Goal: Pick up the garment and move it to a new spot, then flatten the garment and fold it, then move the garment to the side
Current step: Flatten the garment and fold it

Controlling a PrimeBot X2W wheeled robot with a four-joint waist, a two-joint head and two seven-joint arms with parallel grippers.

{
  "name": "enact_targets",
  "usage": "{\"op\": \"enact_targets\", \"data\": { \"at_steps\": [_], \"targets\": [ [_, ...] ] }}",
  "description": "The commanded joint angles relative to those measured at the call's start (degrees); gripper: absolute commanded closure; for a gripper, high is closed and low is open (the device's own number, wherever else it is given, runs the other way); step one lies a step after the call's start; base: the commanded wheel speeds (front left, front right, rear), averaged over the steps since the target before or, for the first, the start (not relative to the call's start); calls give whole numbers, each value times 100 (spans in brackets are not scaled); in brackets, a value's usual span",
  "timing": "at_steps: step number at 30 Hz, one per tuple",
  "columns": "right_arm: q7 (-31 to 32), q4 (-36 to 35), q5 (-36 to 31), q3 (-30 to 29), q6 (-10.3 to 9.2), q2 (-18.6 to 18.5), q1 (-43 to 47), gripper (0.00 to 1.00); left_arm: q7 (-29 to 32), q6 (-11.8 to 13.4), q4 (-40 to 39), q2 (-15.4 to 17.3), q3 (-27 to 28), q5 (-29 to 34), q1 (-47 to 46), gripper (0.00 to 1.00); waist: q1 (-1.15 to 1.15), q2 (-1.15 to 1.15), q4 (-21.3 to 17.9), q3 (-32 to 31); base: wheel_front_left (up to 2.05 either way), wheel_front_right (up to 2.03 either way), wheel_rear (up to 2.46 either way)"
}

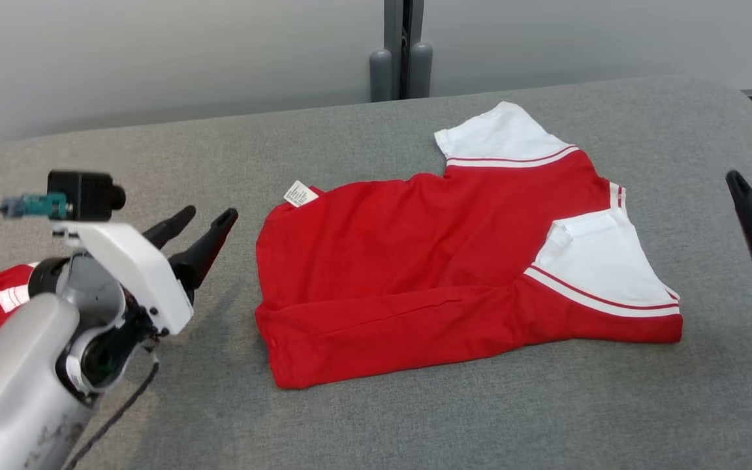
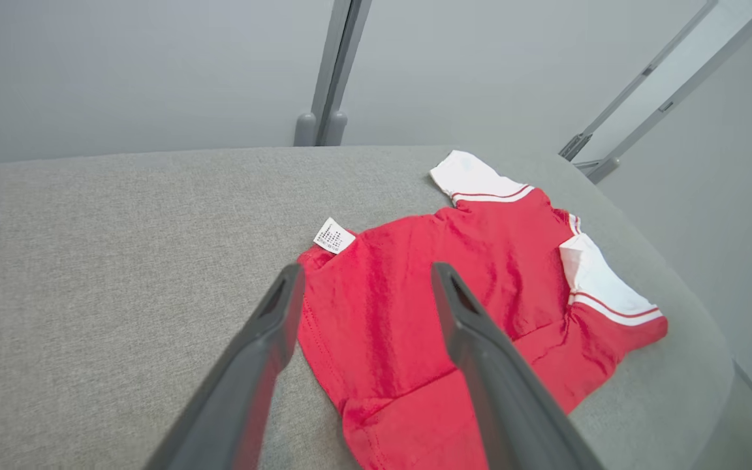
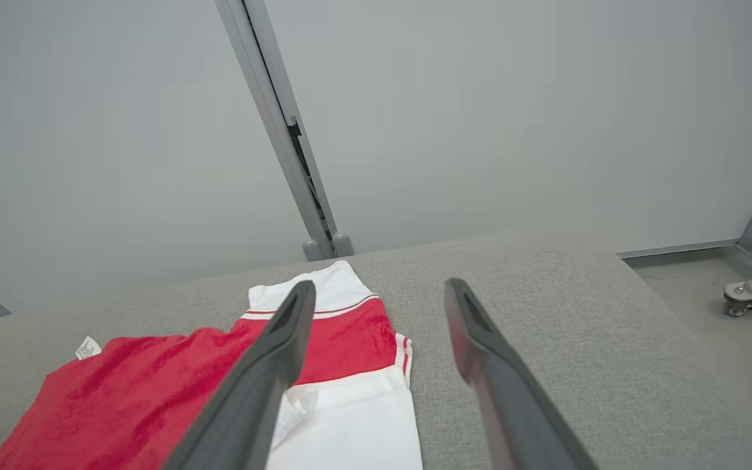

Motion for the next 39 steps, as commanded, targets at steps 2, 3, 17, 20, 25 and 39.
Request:
{"op": "enact_targets", "data": {
  "at_steps": [2,3,17,20,25,39],
  "targets": [
    [-341,-78,-147,-271,1,133,555,0,-675,377,-335,96,165,154,614,0,0,0,-30,-123,0,0,0],
    [-404,-111,-181,-334,1,186,733,0,-892,521,-466,87,201,195,832,0,0,0,-33,-135,0,0,0],
    [-274,631,-226,-485,1,735,1262,0,-1626,1696,-1253,-233,-379,813,2258,0,0,0,25,22,0,0,0],
    [-104,946,-107,-358,1,749,1077,0,-1385,1730,-1143,-300,-550,885,2080,0,0,0,72,81,0,0,0],
    [116,1429,15,-209,1,725,810,0,-1092,1674,-940,-451,-729,851,1936,0,0,0,131,170,0,0,0],
    [618,2265,641,425,1,731,266,10,-332,1610,-422,-852,-1046,705,1498,0,0,0,229,368,0,0,0]
  ]
}}
